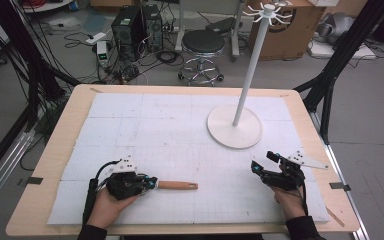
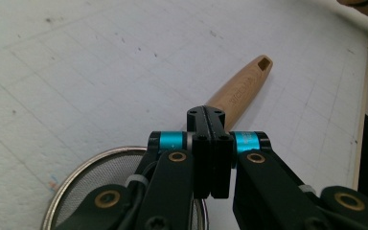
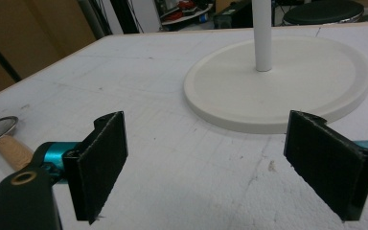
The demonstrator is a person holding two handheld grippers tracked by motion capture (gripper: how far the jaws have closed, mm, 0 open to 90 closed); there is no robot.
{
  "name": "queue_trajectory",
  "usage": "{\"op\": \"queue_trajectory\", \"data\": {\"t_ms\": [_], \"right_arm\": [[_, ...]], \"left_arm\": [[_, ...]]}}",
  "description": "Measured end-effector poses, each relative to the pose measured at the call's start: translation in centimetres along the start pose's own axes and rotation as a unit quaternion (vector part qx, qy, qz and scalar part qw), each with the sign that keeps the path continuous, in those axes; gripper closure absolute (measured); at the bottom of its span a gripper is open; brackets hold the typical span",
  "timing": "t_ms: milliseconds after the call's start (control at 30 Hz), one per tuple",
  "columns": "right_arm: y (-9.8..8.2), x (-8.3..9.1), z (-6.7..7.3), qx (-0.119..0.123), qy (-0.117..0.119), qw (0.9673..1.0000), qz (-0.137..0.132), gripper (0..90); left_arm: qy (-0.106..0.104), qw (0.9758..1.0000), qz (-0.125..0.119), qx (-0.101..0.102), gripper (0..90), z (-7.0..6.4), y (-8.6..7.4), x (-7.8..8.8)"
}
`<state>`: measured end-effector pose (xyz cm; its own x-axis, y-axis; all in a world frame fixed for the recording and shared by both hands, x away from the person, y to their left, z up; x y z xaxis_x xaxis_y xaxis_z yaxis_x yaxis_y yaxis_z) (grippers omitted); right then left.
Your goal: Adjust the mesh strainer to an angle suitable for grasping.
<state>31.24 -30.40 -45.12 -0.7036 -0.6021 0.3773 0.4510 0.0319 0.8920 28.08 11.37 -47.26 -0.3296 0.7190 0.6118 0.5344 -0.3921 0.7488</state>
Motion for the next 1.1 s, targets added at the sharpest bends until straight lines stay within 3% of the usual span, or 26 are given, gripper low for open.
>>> {"op": "queue_trajectory", "data": {"t_ms": [133, 433, 633, 1100], "right_arm": [[0.0, 0.0, 0.0, -0.002, 0.000, 1.0000, 0.001, 14.0], [0.0, 0.0, 0.0, 0.000, 0.000, 1.0000, 0.000, 14.0], [0.0, 0.0, 0.0, 0.001, -0.001, 1.0000, 0.001, 14.0], [0.1, 0.1, -0.1, -0.002, -0.001, 1.0000, -0.002, 14.0]], "left_arm": [[0.002, 0.9999, 0.014, -0.003, 89.7, -0.1, -0.1, -0.4], [0.006, 0.9998, 0.018, 0.005, 89.6, -0.2, 0.0, -0.8], [0.009, 0.9996, 0.026, -0.001, 89.6, -0.7, 0.5, -1.7], [0.015, 0.9986, 0.046, -0.023, 89.6, -3.4, 2.3, -4.7]]}}
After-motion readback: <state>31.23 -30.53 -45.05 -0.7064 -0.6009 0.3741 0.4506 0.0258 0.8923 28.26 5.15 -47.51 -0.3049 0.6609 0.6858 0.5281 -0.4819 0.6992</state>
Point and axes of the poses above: each handheld gripper's, and its own axes: x roughly backward along the jaws, y roughly out of its top, z roughly to its left, the point moved 5 cm from there along -x, roughly forward along the jaws, and after that the axes turned 4 degrees about z, right-handed, at the moved point
